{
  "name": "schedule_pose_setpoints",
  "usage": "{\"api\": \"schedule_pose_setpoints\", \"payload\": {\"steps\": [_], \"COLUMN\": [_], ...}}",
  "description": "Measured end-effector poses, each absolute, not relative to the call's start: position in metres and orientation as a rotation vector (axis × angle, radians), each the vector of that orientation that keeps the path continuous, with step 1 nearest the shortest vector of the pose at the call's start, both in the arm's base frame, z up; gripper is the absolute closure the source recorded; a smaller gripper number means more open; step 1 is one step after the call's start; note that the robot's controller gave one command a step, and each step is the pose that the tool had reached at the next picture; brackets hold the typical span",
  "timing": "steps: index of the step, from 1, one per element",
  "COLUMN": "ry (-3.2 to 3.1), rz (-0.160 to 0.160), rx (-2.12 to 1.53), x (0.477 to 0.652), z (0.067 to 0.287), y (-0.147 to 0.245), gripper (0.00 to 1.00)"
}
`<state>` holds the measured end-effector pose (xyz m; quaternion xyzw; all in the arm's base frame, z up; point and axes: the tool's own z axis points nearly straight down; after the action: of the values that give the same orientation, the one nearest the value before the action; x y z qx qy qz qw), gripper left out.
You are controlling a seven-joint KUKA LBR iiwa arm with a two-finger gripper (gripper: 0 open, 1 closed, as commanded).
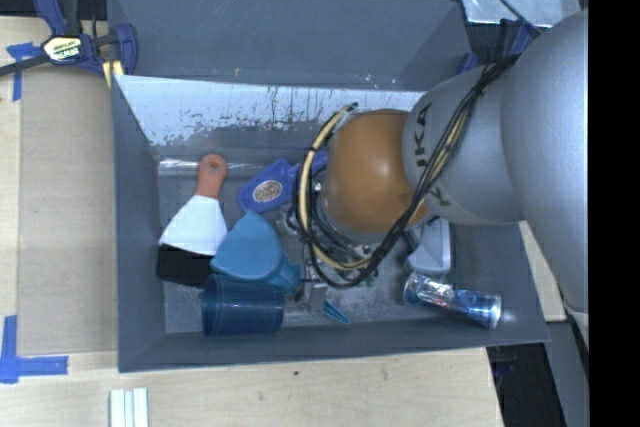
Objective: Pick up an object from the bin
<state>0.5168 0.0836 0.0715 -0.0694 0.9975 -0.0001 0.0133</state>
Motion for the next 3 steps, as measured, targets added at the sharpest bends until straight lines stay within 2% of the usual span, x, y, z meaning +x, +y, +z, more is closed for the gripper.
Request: {"api": "schedule_pose_setpoints", "payload": {"steps": [1,2,3], "ry": [3.107,3.105,3.105], "rz": [0.005,0.001,0.001], "rx": [0.249,-0.214,-0.214], "x": [0.507,0.509,0.509], "z": [0.071,0.072,0.072], "y": [0.086,0.075,0.075], "gripper": [0.0,1.0,1.0]}}
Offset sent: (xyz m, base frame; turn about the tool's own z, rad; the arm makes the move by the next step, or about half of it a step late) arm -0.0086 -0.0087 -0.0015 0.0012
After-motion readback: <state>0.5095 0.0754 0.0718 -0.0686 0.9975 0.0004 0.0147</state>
